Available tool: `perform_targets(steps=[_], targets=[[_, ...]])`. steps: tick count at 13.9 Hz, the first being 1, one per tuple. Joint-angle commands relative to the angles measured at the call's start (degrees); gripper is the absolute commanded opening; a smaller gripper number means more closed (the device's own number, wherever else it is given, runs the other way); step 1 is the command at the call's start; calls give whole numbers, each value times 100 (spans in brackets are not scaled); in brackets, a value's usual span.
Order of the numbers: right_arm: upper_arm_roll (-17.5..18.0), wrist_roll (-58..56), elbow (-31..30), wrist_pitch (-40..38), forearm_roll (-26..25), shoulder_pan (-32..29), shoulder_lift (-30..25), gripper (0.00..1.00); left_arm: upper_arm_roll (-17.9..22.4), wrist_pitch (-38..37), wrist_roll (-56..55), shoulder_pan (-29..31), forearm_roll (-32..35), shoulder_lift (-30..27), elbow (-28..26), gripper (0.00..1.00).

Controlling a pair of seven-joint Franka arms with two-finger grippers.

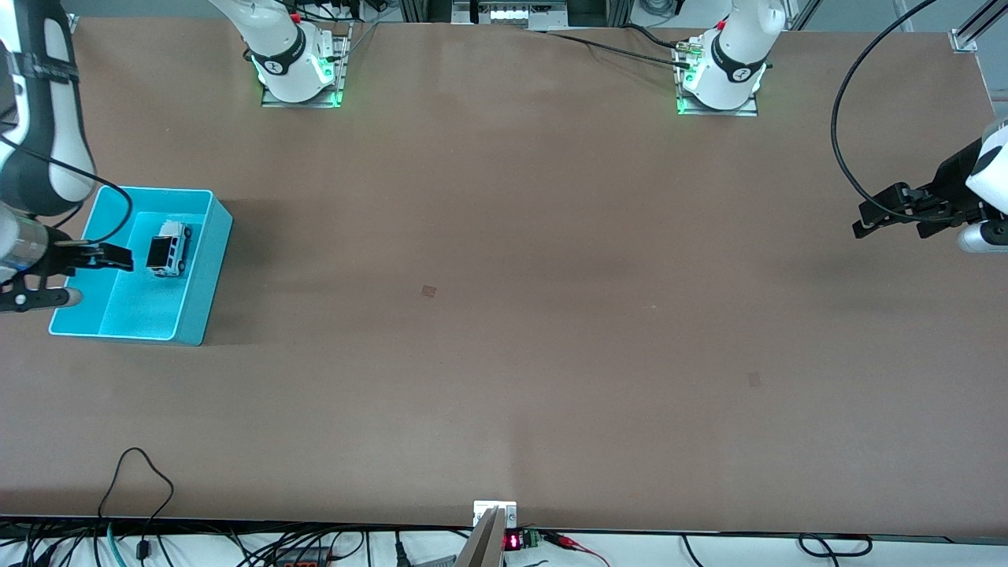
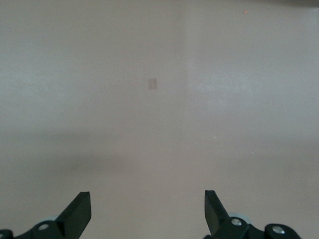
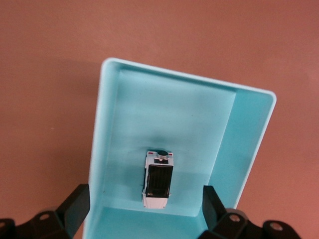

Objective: Wind and store white jeep toy

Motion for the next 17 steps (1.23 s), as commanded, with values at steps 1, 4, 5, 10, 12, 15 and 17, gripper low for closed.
perform_targets(steps=[1, 4, 5, 10, 12, 15, 17], targets=[[313, -106, 589, -661, 54, -37, -165, 100, -4, -130, 45, -10, 97, -10, 109, 100], [876, -106, 1362, -1602, 19, -28, -218, 100, -12, -139, 45, -18, 97, -18, 100, 100], [911, -115, 1442, -1552, 54, 7, -262, 100, -12, -156, 45, -36, 97, -36, 100, 100], [833, -28, 1233, -1727, 54, 331, -797, 100, -109, -542, 10, 8, 97, -106, 83, 100], [833, -45, 944, -1744, 54, 472, -1122, 100, -118, -543, -8, 8, 114, -106, 83, 100], [833, -54, 810, -1744, 89, 499, -1256, 100, -127, -508, 45, -1, 123, -106, 83, 100], [833, 112, 819, -1771, 151, 499, -1273, 100, -127, -508, 45, 8, 123, -106, 74, 100]])
